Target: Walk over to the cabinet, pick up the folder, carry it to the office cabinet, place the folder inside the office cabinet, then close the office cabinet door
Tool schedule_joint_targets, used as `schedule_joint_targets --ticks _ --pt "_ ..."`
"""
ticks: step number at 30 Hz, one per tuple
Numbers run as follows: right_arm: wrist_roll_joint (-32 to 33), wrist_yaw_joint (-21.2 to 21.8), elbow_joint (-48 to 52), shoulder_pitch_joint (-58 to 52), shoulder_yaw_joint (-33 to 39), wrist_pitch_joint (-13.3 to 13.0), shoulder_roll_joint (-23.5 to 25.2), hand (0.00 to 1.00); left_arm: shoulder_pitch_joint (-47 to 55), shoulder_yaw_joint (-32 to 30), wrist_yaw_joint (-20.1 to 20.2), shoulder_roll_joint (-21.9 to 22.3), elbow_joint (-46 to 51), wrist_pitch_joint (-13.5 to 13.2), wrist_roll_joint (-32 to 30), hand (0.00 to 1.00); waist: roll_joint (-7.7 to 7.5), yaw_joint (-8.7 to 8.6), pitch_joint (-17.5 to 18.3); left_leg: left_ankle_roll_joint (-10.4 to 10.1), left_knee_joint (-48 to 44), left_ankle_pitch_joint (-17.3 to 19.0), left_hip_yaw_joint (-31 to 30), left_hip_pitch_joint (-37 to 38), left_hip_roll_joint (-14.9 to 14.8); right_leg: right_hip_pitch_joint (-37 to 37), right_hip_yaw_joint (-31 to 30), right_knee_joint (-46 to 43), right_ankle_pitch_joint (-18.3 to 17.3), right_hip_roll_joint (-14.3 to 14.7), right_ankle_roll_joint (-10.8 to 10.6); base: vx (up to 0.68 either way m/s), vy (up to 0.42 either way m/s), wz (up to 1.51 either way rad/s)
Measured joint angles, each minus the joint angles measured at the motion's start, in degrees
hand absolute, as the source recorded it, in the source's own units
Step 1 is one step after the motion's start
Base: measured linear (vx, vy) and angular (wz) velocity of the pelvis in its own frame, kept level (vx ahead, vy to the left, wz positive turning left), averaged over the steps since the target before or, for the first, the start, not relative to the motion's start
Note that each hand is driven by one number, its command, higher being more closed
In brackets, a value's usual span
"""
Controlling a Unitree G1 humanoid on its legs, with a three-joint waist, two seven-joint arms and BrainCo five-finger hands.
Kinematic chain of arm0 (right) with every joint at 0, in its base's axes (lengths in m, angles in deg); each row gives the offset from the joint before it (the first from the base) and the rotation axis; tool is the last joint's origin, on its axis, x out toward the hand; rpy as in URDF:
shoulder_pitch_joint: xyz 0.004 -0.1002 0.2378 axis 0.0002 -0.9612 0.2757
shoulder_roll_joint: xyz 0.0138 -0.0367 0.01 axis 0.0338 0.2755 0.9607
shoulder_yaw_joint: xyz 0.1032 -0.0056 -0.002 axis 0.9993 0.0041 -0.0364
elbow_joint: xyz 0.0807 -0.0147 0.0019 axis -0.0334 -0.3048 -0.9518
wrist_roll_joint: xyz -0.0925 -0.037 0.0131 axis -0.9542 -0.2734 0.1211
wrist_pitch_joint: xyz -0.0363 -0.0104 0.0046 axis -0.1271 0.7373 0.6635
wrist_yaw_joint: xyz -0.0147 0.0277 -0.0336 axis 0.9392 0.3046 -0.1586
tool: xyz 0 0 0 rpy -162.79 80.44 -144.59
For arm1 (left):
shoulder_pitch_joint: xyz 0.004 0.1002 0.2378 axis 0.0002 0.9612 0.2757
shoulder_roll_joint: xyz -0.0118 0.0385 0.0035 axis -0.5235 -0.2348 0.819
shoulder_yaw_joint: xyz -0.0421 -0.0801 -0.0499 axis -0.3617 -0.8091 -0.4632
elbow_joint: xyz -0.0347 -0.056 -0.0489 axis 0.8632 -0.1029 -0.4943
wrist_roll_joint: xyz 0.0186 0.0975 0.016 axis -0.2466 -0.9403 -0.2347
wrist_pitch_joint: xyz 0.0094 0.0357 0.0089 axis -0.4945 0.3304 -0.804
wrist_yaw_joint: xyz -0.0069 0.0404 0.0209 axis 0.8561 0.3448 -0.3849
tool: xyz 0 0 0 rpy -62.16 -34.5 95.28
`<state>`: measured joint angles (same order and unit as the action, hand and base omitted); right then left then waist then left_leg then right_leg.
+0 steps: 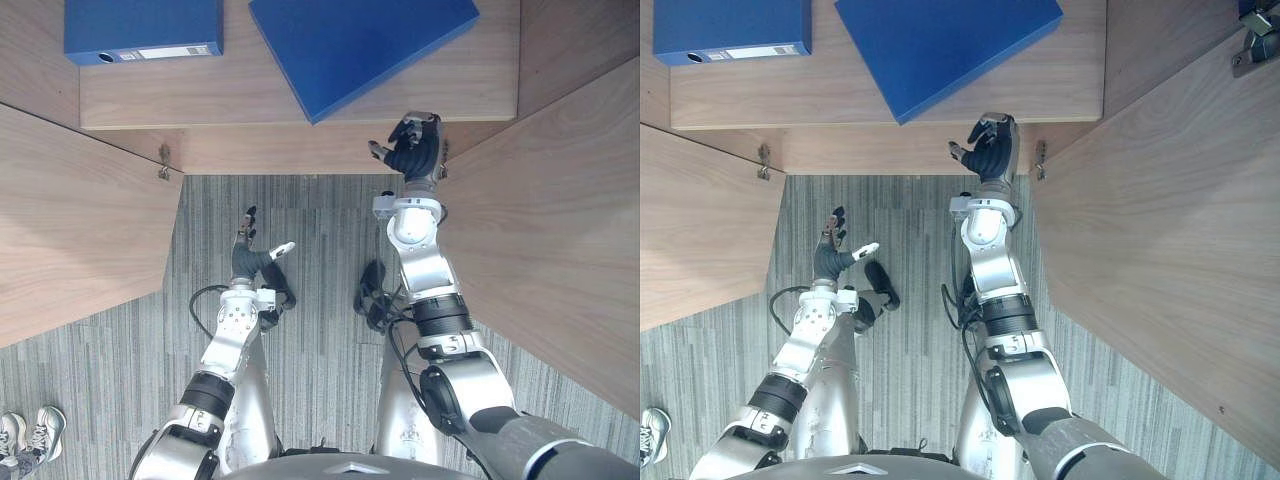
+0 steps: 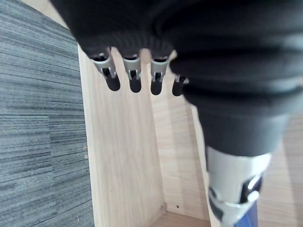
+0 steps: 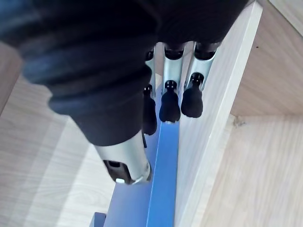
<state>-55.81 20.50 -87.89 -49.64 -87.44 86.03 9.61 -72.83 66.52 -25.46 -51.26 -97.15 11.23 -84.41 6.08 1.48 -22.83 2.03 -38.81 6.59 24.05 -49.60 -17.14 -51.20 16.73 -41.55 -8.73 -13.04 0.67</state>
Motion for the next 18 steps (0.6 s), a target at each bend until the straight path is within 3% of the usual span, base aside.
schedule_joint_targets --ticks 8,18 --pt "-0.9 0.2 -2.1 1.1 0.0 -0.4 -5.0 1.0 0.2 0.0 0.2 -0.7 0.0 -1.1 0.0 0.0 -0.03 0.05 0.0 0.2 0.2 -0.1 0.0 0.0 0.7 0.0 0.1 -0.3 0.1 -0.8 0.0 0.0 -0.023 0.04" --pt "-0.9 1.2 -10.1 12.1 -5.0 -1.7 -9.9 1.0 0.0 0.0 1.1 -1.2 0.2 -1.6 0.1 0.0 -0.08 0.34 0.0 0.5 0.4 -0.3 0.1 -0.8 1.5 -1.1 0.0 -1.0 -0.1 -1.7 -0.1 0.01 -0.037 0.03"
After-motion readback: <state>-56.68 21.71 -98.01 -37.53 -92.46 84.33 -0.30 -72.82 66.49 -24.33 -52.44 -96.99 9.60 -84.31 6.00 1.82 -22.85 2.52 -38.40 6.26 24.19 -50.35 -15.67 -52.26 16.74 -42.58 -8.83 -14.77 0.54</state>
